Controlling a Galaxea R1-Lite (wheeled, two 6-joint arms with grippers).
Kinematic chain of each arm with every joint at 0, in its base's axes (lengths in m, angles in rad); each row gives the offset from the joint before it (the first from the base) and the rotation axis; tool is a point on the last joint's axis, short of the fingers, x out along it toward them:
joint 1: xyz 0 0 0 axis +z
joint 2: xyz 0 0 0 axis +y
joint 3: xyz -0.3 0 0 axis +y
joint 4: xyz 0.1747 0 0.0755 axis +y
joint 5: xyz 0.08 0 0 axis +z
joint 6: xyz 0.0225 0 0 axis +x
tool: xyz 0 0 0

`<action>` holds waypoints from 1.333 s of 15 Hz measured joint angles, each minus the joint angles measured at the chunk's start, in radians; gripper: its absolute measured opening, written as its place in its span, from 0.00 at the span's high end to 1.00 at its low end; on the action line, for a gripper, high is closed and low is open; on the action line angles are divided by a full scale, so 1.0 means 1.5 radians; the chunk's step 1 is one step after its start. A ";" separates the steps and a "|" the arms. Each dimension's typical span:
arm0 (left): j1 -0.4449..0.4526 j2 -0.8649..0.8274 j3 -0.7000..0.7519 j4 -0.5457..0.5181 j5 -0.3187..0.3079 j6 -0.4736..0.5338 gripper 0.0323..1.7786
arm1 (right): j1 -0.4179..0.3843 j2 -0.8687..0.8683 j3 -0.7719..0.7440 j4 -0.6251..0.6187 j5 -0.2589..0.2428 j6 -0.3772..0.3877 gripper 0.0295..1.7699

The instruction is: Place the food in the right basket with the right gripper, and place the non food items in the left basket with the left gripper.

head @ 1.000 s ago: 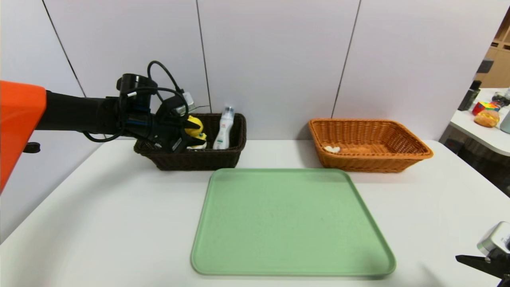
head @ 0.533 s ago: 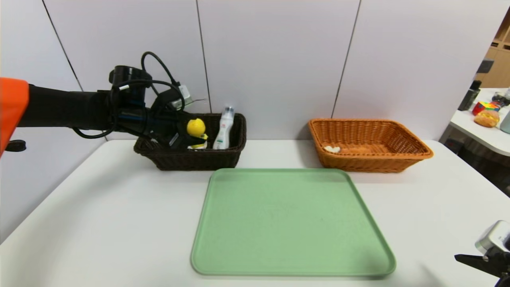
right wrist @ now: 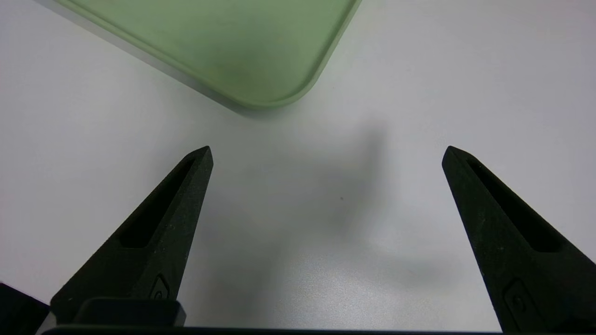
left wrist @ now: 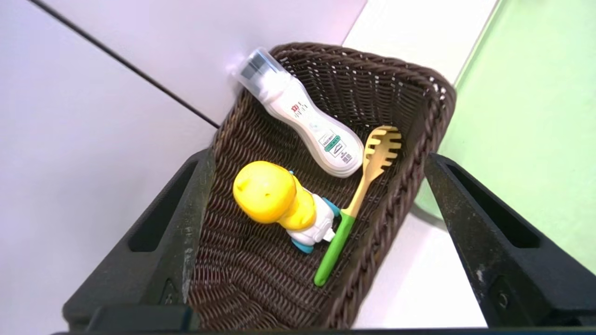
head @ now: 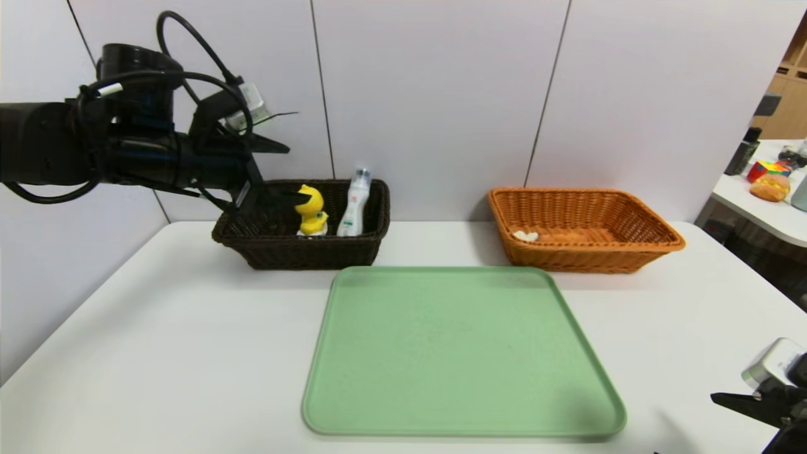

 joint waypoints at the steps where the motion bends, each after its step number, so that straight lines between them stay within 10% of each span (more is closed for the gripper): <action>1: 0.001 -0.018 0.009 -0.001 0.009 -0.019 0.10 | 0.000 0.002 0.000 0.000 0.000 0.000 0.04; 8: 0.026 -0.157 0.156 -0.008 0.134 -0.213 0.07 | 0.000 0.004 -0.012 0.000 -0.009 0.000 0.04; 20: 0.117 -0.362 0.514 -0.161 0.183 -0.367 0.05 | -0.018 0.005 -0.060 -0.001 -0.047 0.017 0.04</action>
